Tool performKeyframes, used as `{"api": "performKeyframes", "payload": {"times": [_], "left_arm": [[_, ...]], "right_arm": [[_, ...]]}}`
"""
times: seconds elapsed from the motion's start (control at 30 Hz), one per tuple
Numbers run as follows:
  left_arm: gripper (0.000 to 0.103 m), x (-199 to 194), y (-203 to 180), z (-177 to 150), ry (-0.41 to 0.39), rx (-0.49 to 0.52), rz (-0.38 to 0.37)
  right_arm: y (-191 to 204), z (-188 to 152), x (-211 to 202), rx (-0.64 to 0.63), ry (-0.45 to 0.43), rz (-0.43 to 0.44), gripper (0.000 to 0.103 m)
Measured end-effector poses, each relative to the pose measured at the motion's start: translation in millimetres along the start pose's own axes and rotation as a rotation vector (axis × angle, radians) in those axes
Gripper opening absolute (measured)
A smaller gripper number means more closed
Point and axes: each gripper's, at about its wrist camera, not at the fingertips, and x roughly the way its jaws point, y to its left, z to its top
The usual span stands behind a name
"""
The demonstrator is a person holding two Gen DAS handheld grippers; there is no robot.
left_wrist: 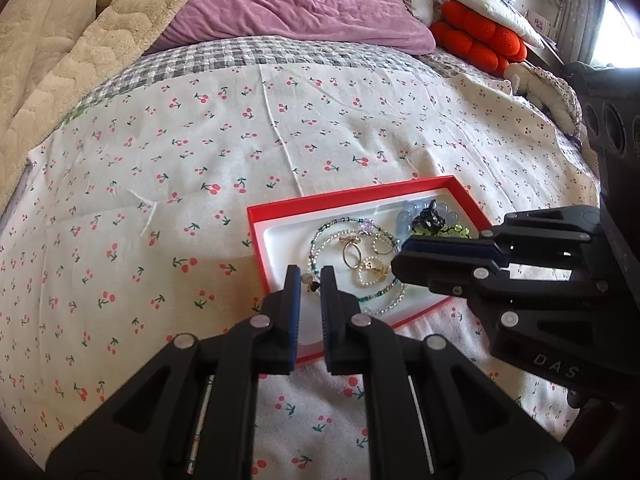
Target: Organize jewelry
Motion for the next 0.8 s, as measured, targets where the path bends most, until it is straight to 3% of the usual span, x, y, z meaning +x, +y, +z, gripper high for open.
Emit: {"api": "performKeyframes", "payload": {"times": [0.13,0.23,0.47,0.53,0.6,0.77,0.8], "left_arm": [[0.014,-2.6,-1.4,-0.4,0.0,0.01,0.0],[0.025,-6.5,-2.4,-0.6,-0.007,0.008,-0.002],[0.038,-24.8,-6.6,-4.8,-0.024,0.007,-0.015],[0.056,-32.5,-6.1,-8.0,-0.034,-0.013,-0.01],[0.064,-40.1,-5.5,-12.9,-0.043,-0.04,0.01],[0.076,-53.3,-9.6,-26.3,-0.027,-0.053,0.081],[0.081,-55.6,-10.7,-28.2,-0.02,-0.058,0.091]], "right_arm": [[-3.5,0.8,-0.4,0.013,0.022,0.009,0.012],[-4.5,-1.4,-5.5,0.006,0.024,-0.004,0.012],[-3.7,-13.3,-29.5,-0.007,0.011,-0.024,0.012],[-4.0,-18.7,-36.0,-0.006,0.011,-0.028,0.012],[-3.5,-23.9,-41.3,0.002,0.019,-0.048,0.013],[4.2,-33.1,-53.9,0.026,0.043,-0.086,0.015],[6.1,-34.5,-56.8,0.035,0.044,-0.085,0.02]]}}
